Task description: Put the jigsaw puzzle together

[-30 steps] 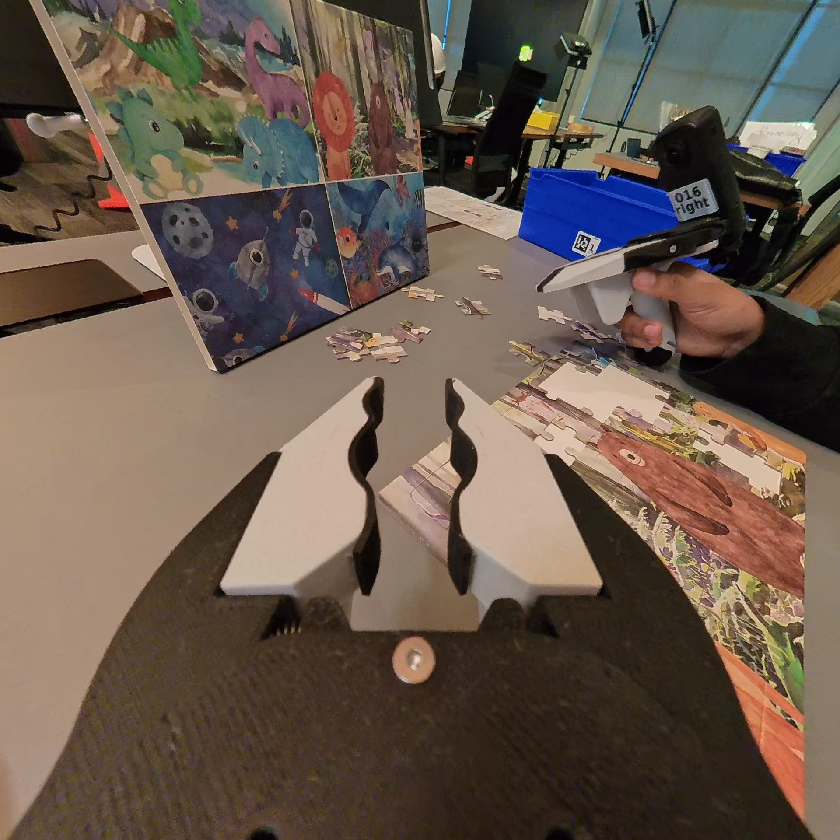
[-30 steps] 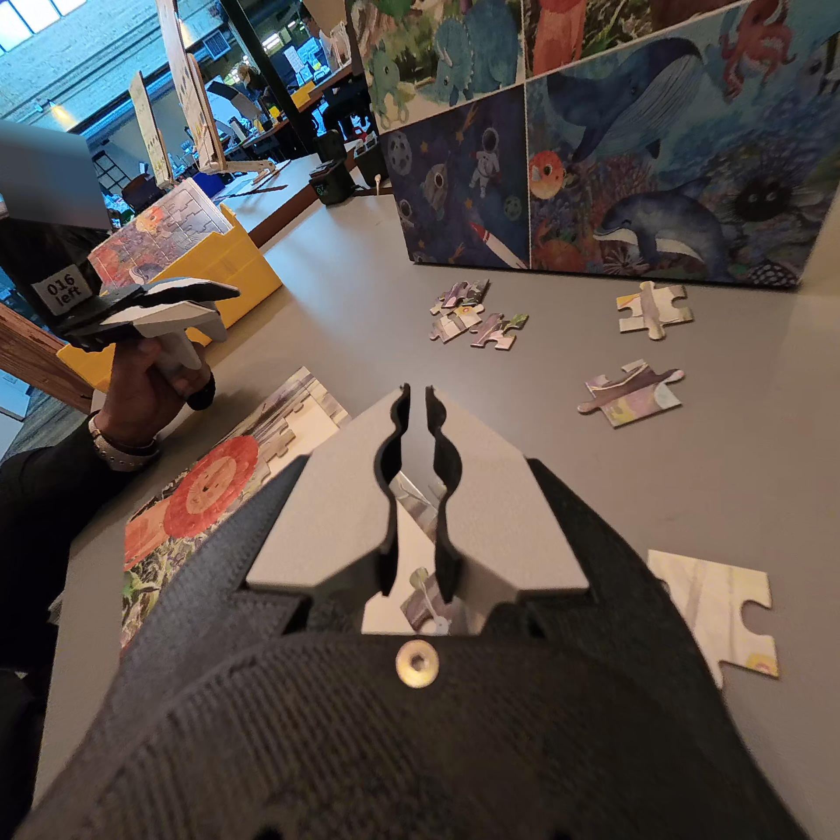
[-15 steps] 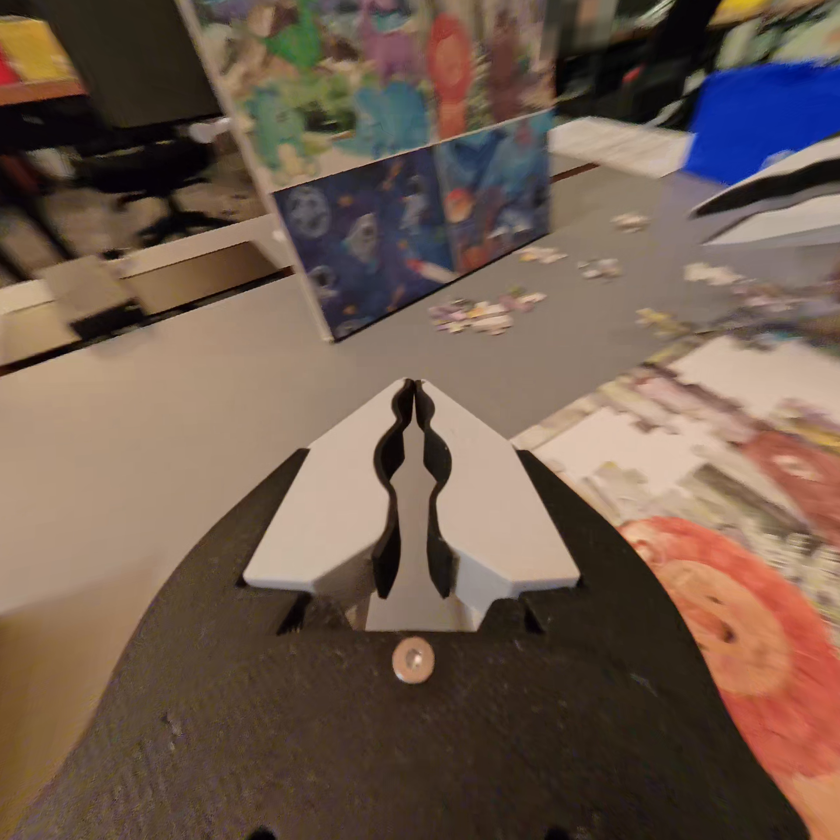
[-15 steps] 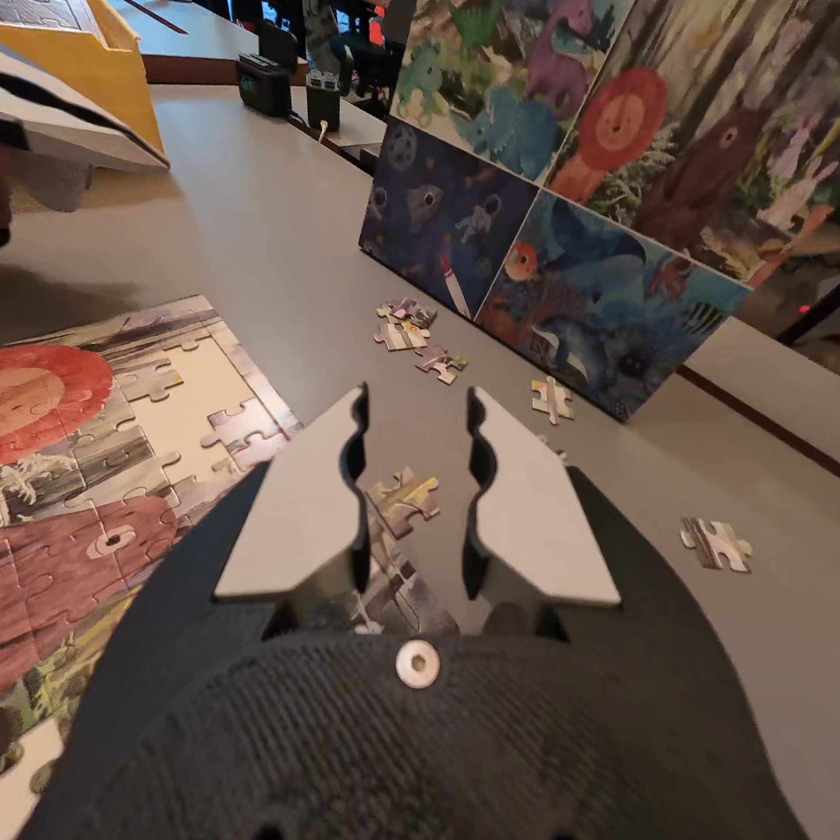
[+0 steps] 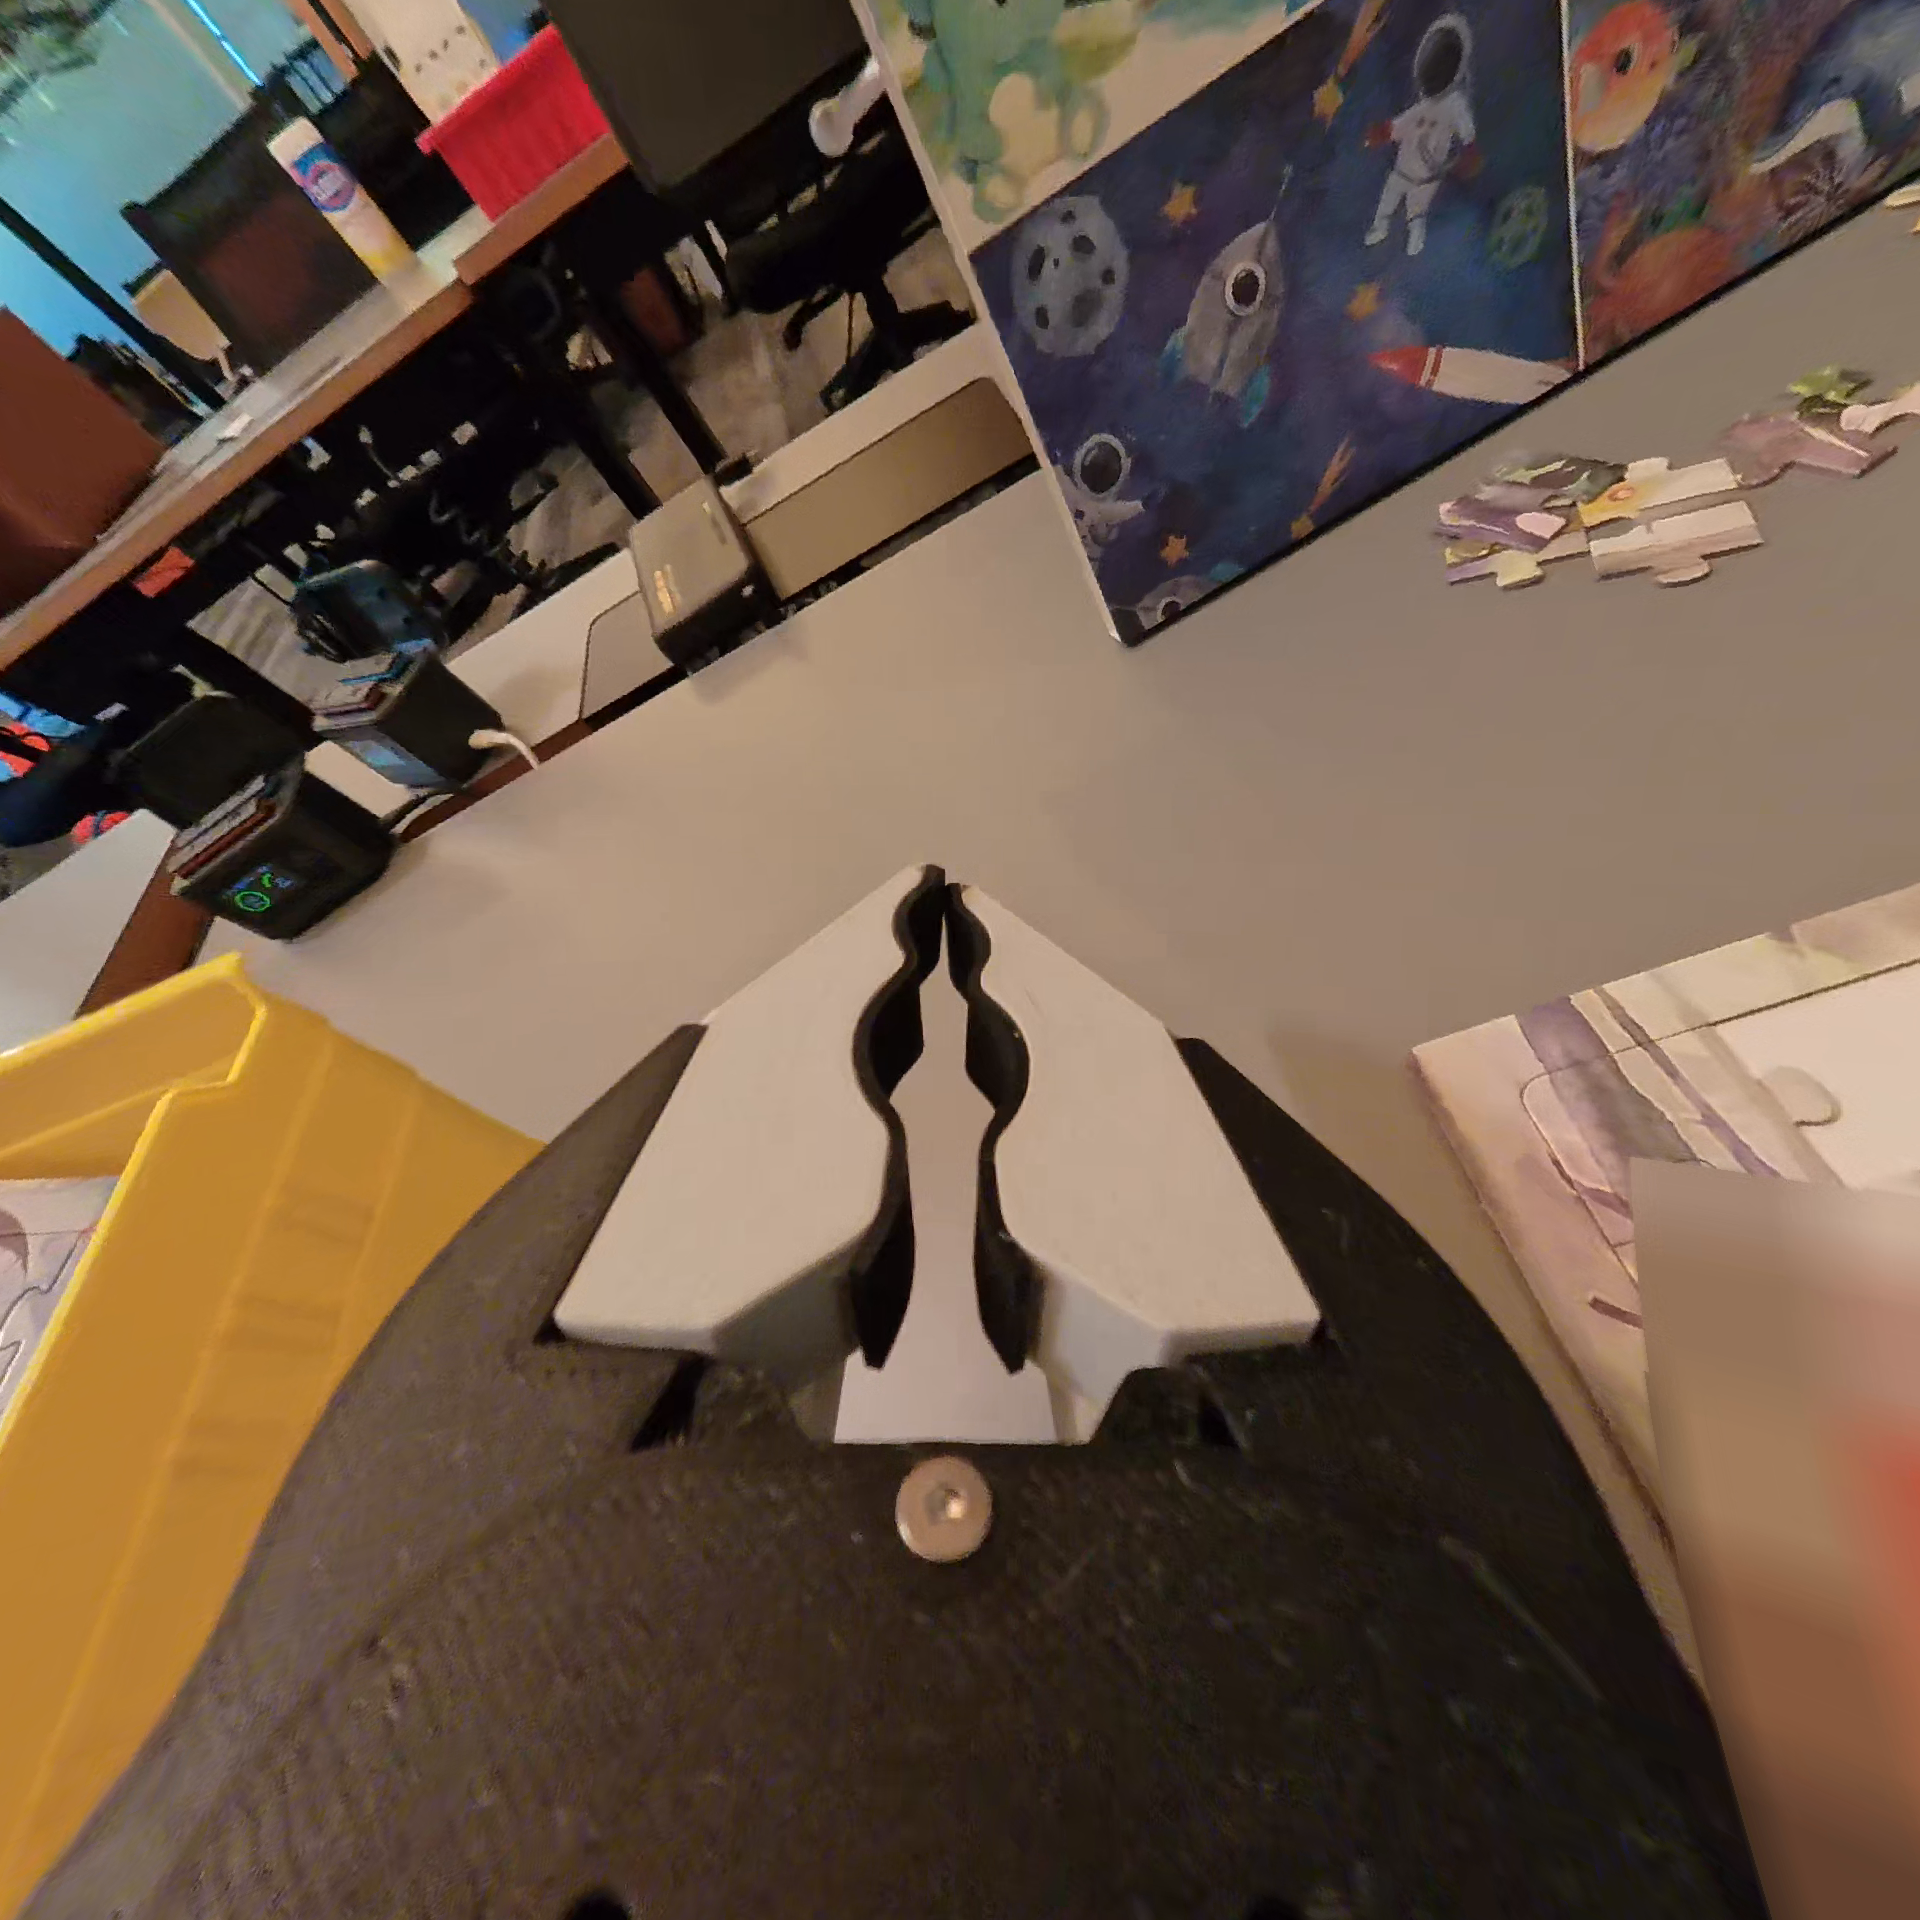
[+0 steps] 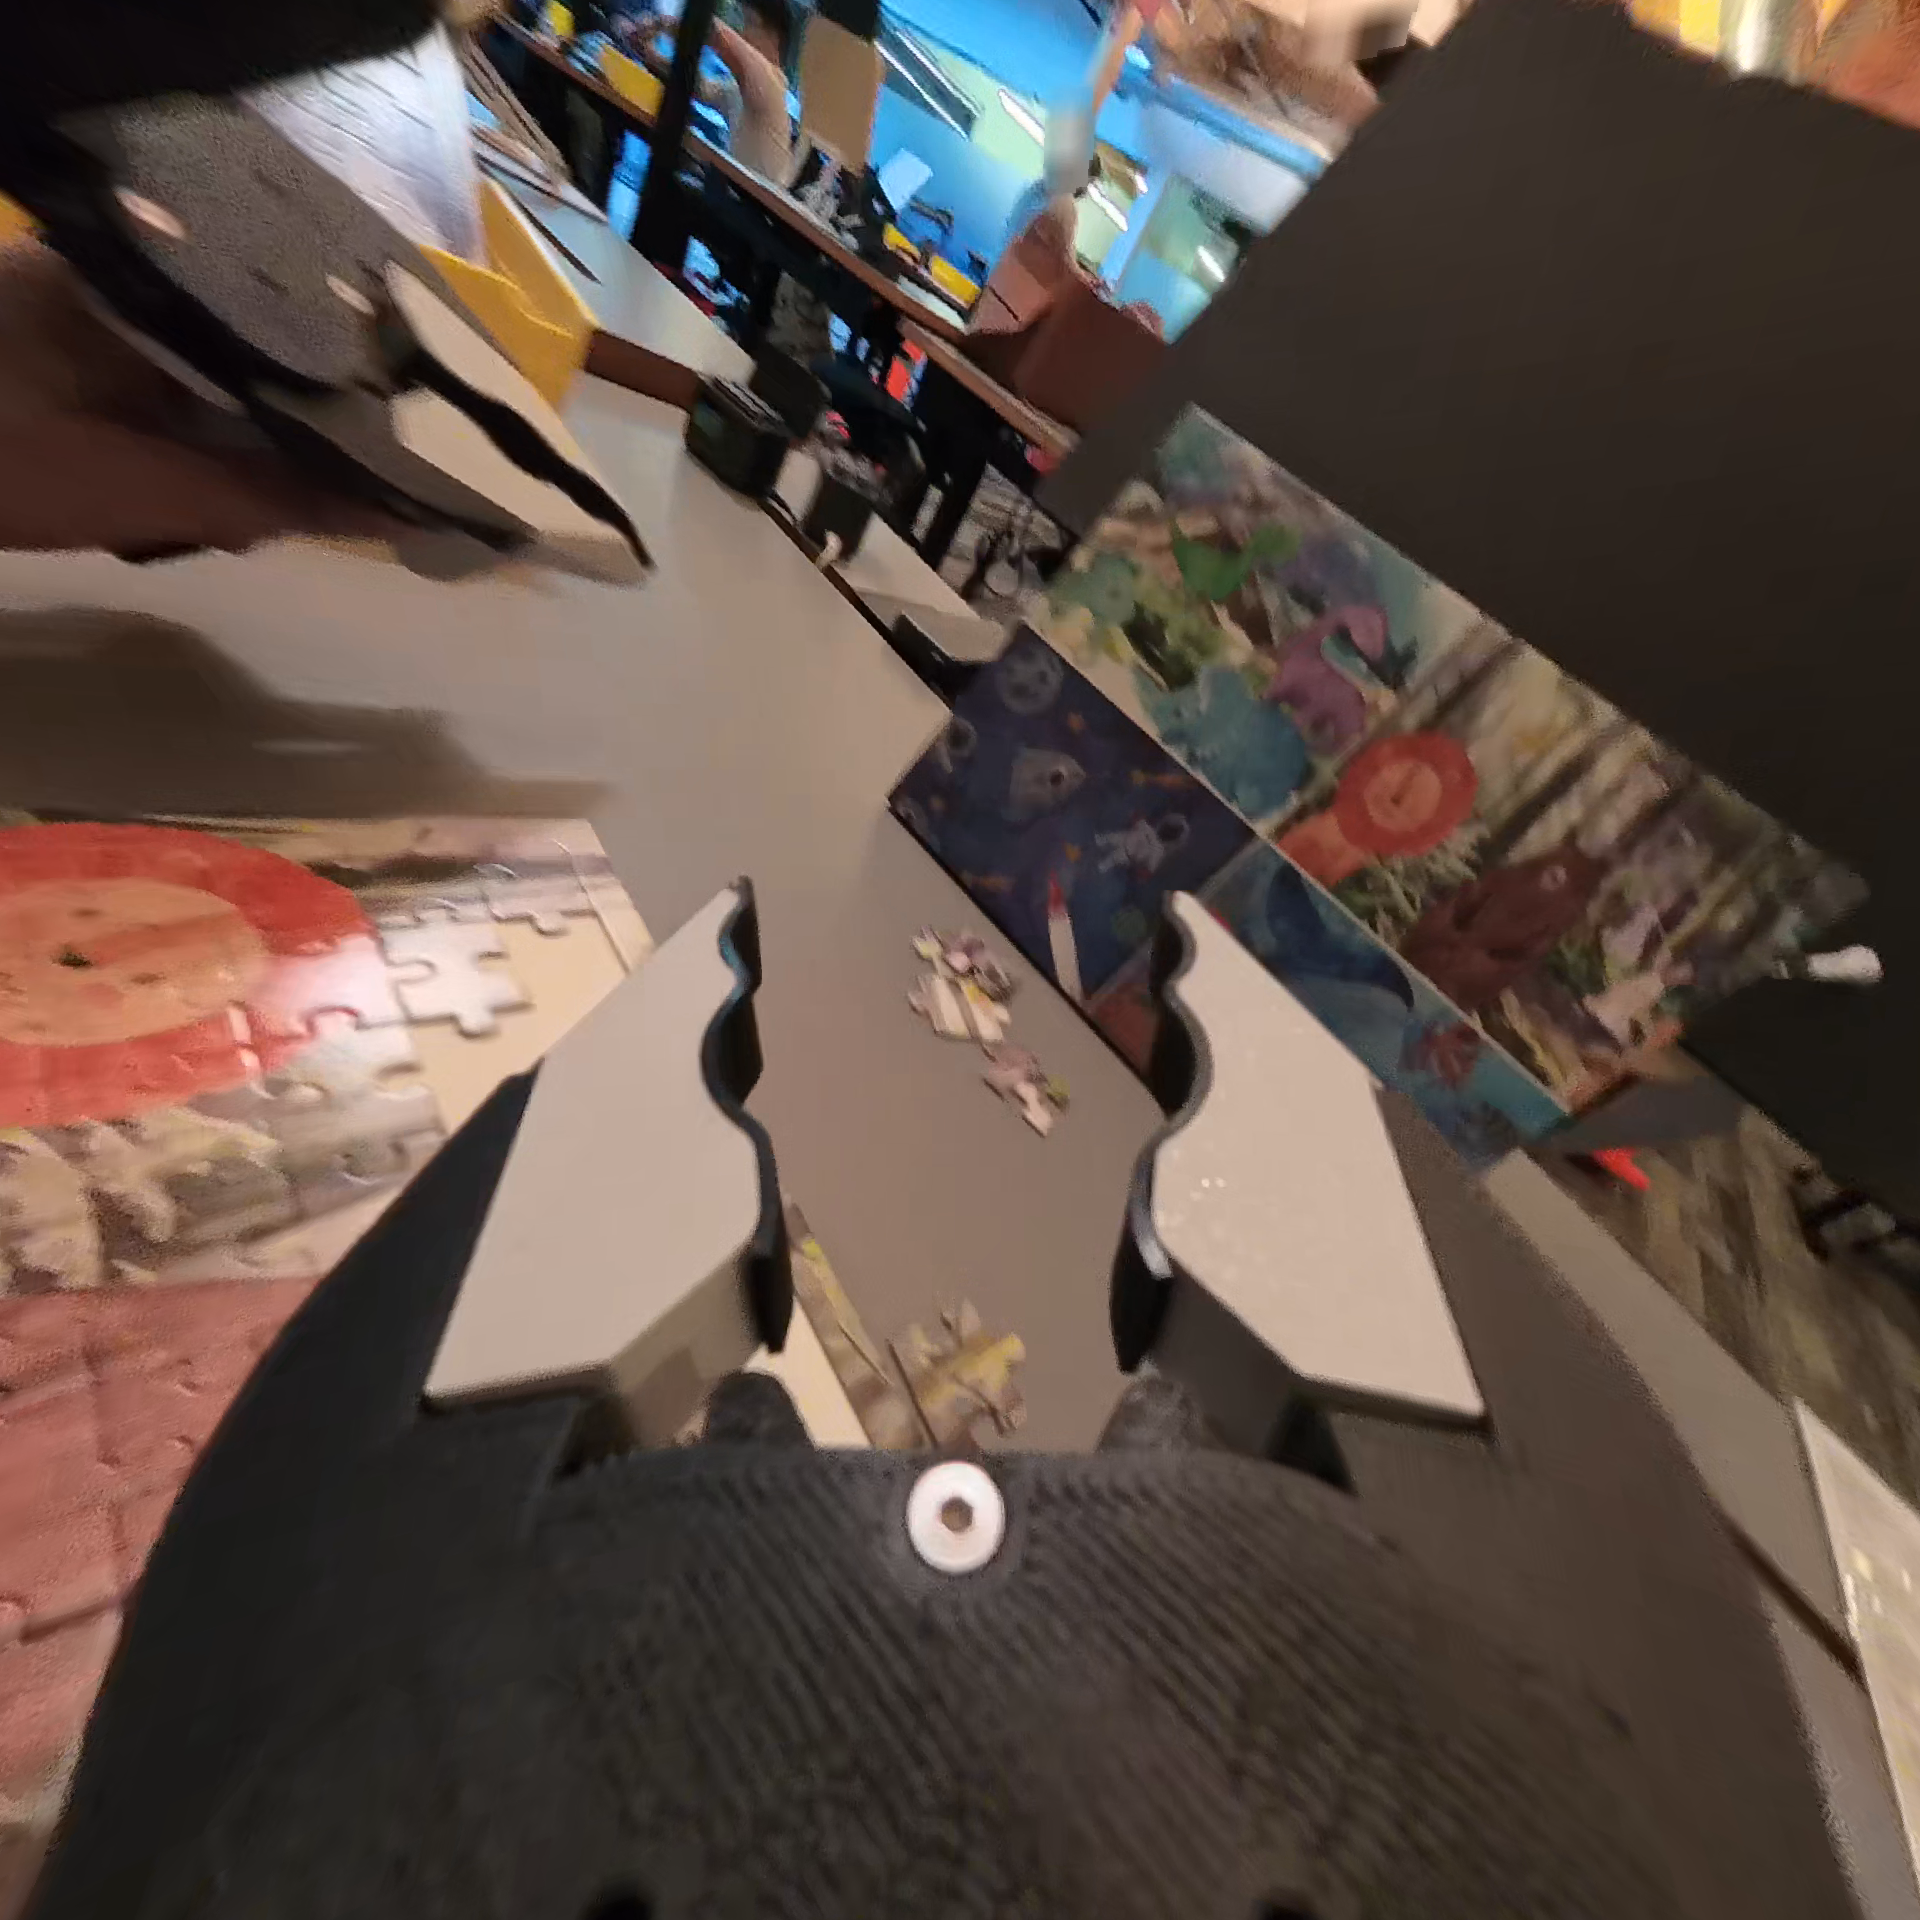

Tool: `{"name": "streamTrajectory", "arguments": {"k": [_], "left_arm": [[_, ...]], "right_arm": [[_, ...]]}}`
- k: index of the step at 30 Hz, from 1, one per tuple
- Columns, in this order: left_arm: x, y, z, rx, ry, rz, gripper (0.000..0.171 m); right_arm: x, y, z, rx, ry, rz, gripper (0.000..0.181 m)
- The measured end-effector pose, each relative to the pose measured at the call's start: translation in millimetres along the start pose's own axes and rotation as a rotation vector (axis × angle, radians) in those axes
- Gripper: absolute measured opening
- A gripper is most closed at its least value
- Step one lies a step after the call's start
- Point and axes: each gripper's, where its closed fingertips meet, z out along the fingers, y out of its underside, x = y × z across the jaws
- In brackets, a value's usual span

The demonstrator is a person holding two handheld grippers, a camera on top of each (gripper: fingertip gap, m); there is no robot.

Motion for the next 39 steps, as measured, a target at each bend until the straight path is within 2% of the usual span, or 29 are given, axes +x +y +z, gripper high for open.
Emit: {"name": "streamTrajectory", "arguments": {"k": [2,4,8,12,21,26,30,39], "left_arm": [[4.7,-1.0,7.0,-0.022,0.008,0.016,0.0],[7.7,-3.4,13.4,-0.043,-0.005,0.058,0.0],[18.4,-14.0,21.9,-0.047,-0.009,0.131,0.0],[32.3,-28.0,28.1,-0.042,-0.005,0.208,0.0],[54.0,-56.6,44.0,-0.011,-0.107,0.416,0.0],[51.4,-58.2,42.2,0.0,-0.176,0.456,0.0],[50.6,-52.6,41.9,-0.029,-0.167,0.43,0.0],[47.6,-40.7,43.5,-0.085,-0.19,0.449,0.0]], "right_arm": [[-20.4,-21.5,4.0,0.029,-0.016,-0.077,0.069],[-36.8,-46.7,5.3,0.089,0.0,-0.146,0.054],[-75.7,-80.6,5.7,0.204,-0.08,-0.14,0.04],[-98.7,-75.8,6.8,0.197,-0.145,-0.148,0.033],[-104.9,-75.1,3.3,0.223,-0.176,-0.093,0.006],[-110.6,-74.1,5.2,0.222,-0.203,-0.05,0.0],[-119.3,-75.2,7.0,0.225,-0.223,-0.037,0.0],[-123.4,-75.4,14.1,0.225,-0.154,-0.048,0.0]]}}
